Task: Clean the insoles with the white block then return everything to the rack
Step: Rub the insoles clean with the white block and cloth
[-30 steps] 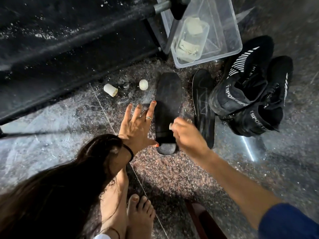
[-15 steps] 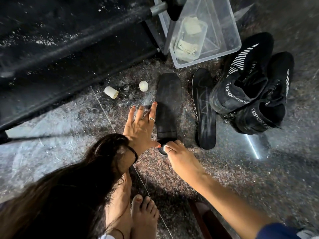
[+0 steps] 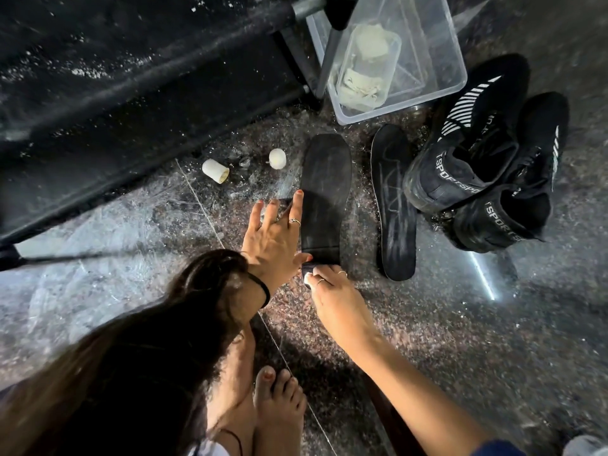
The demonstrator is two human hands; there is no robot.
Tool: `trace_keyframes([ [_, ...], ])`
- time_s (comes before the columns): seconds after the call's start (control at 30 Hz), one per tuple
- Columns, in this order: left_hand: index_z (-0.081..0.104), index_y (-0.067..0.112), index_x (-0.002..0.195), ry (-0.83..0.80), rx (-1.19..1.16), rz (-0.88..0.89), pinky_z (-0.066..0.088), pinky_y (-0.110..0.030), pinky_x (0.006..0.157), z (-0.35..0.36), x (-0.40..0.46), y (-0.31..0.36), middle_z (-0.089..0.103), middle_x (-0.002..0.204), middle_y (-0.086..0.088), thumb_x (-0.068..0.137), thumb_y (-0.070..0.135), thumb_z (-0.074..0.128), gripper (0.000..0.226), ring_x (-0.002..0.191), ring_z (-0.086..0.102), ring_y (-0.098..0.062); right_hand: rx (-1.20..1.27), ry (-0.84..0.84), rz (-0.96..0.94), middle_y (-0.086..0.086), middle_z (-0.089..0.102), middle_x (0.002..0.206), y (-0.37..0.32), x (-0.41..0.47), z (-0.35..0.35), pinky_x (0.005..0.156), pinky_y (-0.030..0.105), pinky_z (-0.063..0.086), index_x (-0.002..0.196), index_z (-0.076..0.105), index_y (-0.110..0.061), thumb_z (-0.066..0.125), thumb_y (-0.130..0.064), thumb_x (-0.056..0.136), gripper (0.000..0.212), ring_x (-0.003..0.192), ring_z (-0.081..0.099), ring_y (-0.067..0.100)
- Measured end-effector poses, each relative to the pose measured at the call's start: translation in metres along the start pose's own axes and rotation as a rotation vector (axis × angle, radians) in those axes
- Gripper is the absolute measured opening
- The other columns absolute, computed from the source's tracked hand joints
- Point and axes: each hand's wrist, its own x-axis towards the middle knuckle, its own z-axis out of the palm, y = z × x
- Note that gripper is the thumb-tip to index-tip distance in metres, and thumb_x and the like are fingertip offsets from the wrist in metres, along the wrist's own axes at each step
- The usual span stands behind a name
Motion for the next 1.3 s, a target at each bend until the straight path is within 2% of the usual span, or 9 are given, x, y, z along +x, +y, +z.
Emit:
trace_keyframes([
  [0.1,-0.032,0.006,0.140,-0.004,0.015,-0.012,-0.007,-0.046,0.115,0.000,0.002,0.000,0.016,0.157,-0.013,0.091,0.060,0.041,0.103,0.146,-0.002,-0.029,-0.019,-0.006,0.053,0.007,0.065,0.097,0.014,-0.001,-0.007,0.067,0.028,0.059,0.100,0.066,-0.005,0.081,0.000,0.061,0.042,0.082,0.063,0.019],
  [0.27,-0.029,0.004,0.141,0.031,0.042,-0.006,-0.007,-0.045,0.116,-0.001,0.000,0.002,0.022,0.155,-0.009,0.092,0.059,0.042,0.103,0.145,0.002,-0.028,0.003,0.090,0.147,0.009,0.065,0.092,0.017,-0.002,-0.007,0.066,0.032,0.057,0.093,0.068,-0.002,0.075,0.007,0.065,0.030,0.077,0.062,0.024],
  [0.53,-0.032,0.003,0.139,0.034,0.061,-0.013,-0.008,-0.045,0.115,-0.001,0.000,0.003,0.025,0.154,-0.012,0.091,0.060,0.041,0.104,0.146,0.001,-0.028,-0.054,-0.051,0.002,0.004,0.062,0.102,-0.001,0.002,0.003,0.078,0.028,0.054,0.104,0.064,-0.008,0.074,0.000,0.066,0.040,0.089,0.060,0.019],
  [0.67,-0.032,0.004,0.140,0.032,0.059,-0.013,-0.008,-0.045,0.115,-0.002,-0.001,0.002,0.021,0.155,-0.014,0.092,0.059,0.041,0.103,0.146,0.000,-0.029,0.010,-0.103,-0.062,0.004,0.058,0.107,0.008,-0.001,0.000,0.073,0.030,0.056,0.103,0.061,-0.008,0.063,0.002,0.078,0.027,0.091,0.055,0.018],
  [0.83,-0.030,0.004,0.141,0.013,0.051,-0.012,-0.008,-0.045,0.116,-0.003,0.000,0.003,0.014,0.157,-0.014,0.092,0.059,0.041,0.102,0.146,-0.001,-0.028,0.000,-0.105,-0.101,0.008,0.064,0.101,0.013,0.001,-0.011,0.060,0.034,0.059,0.096,0.064,-0.003,0.071,-0.001,0.068,0.029,0.085,0.062,0.023],
  [0.97,-0.031,0.004,0.140,0.008,0.043,-0.012,-0.008,-0.045,0.116,-0.004,-0.001,0.003,0.016,0.156,-0.014,0.091,0.060,0.040,0.102,0.146,-0.001,-0.029,-0.012,-0.118,-0.040,0.008,0.059,0.116,0.012,0.001,-0.008,0.077,0.036,0.058,0.112,0.060,-0.003,0.065,0.000,0.076,0.037,0.097,0.057,0.023],
  [1.13,-0.030,0.004,0.141,0.029,0.052,-0.005,-0.008,-0.045,0.115,-0.002,-0.001,0.002,0.020,0.155,-0.015,0.092,0.058,0.041,0.102,0.146,0.000,-0.029,0.028,-0.156,-0.033,0.000,0.057,0.104,0.016,-0.013,-0.009,0.067,0.024,0.057,0.100,0.060,-0.010,0.073,0.003,0.070,0.035,0.088,0.054,0.014],
  [1.23,-0.029,0.004,0.141,0.042,0.051,-0.007,-0.008,-0.045,0.115,-0.001,0.000,0.003,0.019,0.156,-0.014,0.092,0.058,0.041,0.102,0.146,0.000,-0.028,-0.013,-0.133,-0.007,0.006,0.057,0.112,0.027,-0.006,-0.020,0.078,0.031,0.057,0.113,0.059,-0.003,0.064,0.008,0.077,0.038,0.094,0.056,0.018],
  [1.3,-0.029,0.004,0.141,0.042,0.039,-0.007,-0.008,-0.045,0.115,-0.001,0.000,0.003,0.019,0.156,-0.013,0.092,0.059,0.041,0.102,0.146,0.000,-0.028,-0.030,-0.084,-0.003,0.008,0.056,0.112,0.031,0.004,-0.026,0.076,0.036,0.056,0.115,0.058,-0.001,0.060,0.007,0.081,0.034,0.094,0.055,0.021],
])
